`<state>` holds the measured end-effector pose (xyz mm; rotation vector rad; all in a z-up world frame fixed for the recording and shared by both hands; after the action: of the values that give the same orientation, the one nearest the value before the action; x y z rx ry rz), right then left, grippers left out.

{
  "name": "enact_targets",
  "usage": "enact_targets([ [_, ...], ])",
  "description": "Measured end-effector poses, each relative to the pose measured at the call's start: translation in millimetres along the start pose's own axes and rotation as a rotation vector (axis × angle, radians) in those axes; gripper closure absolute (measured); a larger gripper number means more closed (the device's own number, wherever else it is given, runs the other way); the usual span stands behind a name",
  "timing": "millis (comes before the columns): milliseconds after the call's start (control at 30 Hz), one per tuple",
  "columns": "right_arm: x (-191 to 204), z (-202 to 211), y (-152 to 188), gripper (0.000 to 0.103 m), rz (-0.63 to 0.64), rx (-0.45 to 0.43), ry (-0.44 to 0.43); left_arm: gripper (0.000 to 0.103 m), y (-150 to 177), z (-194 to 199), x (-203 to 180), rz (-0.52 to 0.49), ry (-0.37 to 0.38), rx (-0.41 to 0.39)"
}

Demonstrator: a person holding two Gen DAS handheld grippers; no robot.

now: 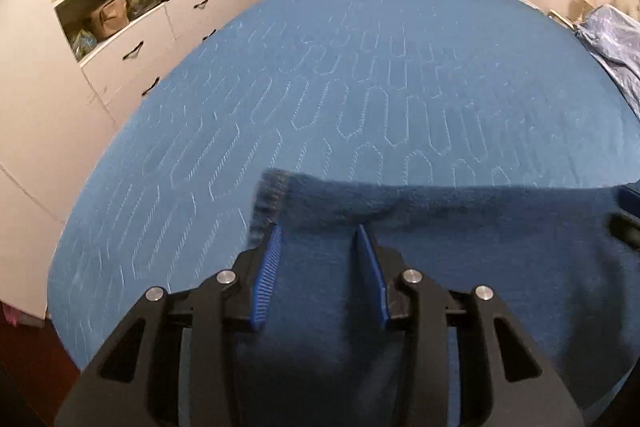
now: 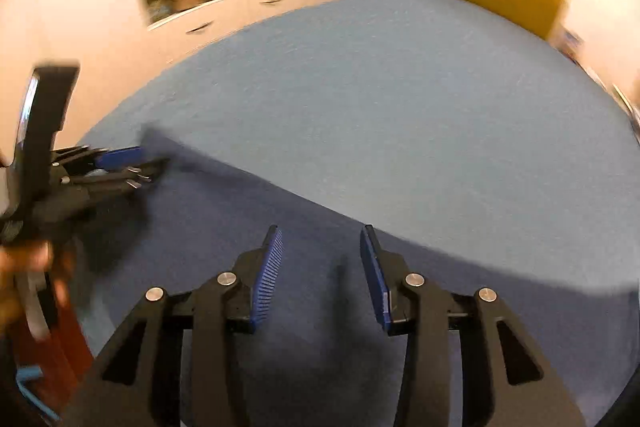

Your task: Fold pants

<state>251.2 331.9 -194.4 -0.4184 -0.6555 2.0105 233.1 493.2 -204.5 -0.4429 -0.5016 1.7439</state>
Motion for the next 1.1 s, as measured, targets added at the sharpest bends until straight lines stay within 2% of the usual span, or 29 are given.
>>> enact_targets([
  [67, -45.7, 10.1, 18.0, 0.064, -0.055, 0.005, 0.039, 0.062, 0.0, 1.9, -0.4, -0.054, -0.028, 0.015],
  [133, -91.0, 13.4, 33.7, 0.069, -0.092, 0.016, 0.092, 0.06, -6.3, 8.6, 6.1, -0.064, -0.134, -0.03],
  [167, -104.3, 10.8, 39.4, 0.074, -0.109, 0.031, 0.1, 0.058, -12.4, 14.7, 2.5, -0.05, -0.106, -0.063],
  [200, -118.4, 5.3, 46.2, 0.077, -0.129, 0.053, 0.11, 0.054, -15.4, 25.8, -10.3, -0.032, -0.034, -0.102],
  [233, -132.4, -5.8, 53.9, 0.078, -0.149, 0.087, 0.116, 0.052, -16.5, 32.4, -23.6, -0.048, -0.007, -0.128],
  [300, -138.1, -16.4, 54.5, 0.08, -0.143, 0.075, 0.1, 0.051, -12.4, 36.9, -62.8, -0.152, 0.038, -0.137],
  [367, -138.3, -21.5, 48.9, 0.08, -0.127, 0.078, 0.12, 0.051, -6.9, 32.4, -93.6, -0.204, 0.067, -0.118],
  [433, -138.6, -26.3, 48.4, 0.08, -0.141, 0.075, 0.122, 0.054, -0.6, 13.2, -118.4, -0.209, 0.1, -0.033],
  [467, -135.2, -29.0, 46.4, 0.08, -0.138, 0.073, 0.125, 0.06, 2.1, 1.7, -122.9, -0.206, 0.09, 0.0],
  [567, -135.6, -25.7, 39.2, 0.08, -0.163, 0.066, 0.107, 0.059, -2.5, -13.0, -121.9, -0.197, 0.069, 0.007],
  [633, -135.5, -0.3, 35.7, 0.072, -0.155, 0.007, 0.111, 0.058, -5.4, -16.4, -119.1, -0.189, 0.071, 0.023],
  [667, -137.2, 11.5, 37.1, 0.059, -0.147, -0.008, 0.132, 0.058, -9.8, -20.6, -119.6, -0.185, 0.071, 0.025],
  [700, -135.9, 19.1, 37.4, 0.04, -0.147, -0.013, 0.137, 0.058, -10.4, -20.4, -119.9, -0.172, 0.071, 0.024],
  [733, -130.3, 23.4, 38.2, 0.033, -0.153, -0.011, 0.113, 0.059, -7.9, -19.5, -120.9, -0.16, 0.071, 0.021],
  [800, -108.1, 27.5, 40.7, 0.027, -0.129, -0.006, 0.046, 0.069, -4.3, -5.4, -123.3, -0.117, 0.059, -0.007],
  [900, -100.9, 21.4, 49.4, 0.015, -0.127, 0.005, 0.091, 0.069, 6.1, 27.9, -115.7, -0.069, 0.043, -0.055],
  [967, -102.9, 7.8, 59.8, 0.015, -0.152, 0.068, 0.109, 0.069, 25.0, 47.3, -96.1, -0.014, 0.011, -0.076],
  [1033, -108.0, -11.8, 75.1, 0.013, -0.173, 0.158, 0.151, 0.067, 47.1, 47.4, -82.0, -0.006, -0.04, -0.043],
  [1100, -109.3, -11.9, 76.7, 0.01, -0.188, 0.113, 0.145, 0.06, 69.2, 37.1, -61.9, -0.031, -0.096, 0.01],
])
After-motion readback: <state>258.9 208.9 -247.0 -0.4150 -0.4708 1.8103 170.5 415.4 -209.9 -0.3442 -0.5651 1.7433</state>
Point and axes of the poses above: each gripper's, at about its wrist camera, not at the fingertips, and z roughly against the way its jaws point, x to its left, y to its underside, the point moved 9 cm from there along -z, roughly the way its jaws point, and after that the axes turned 2 degrees about z, right-handed, at the moved point
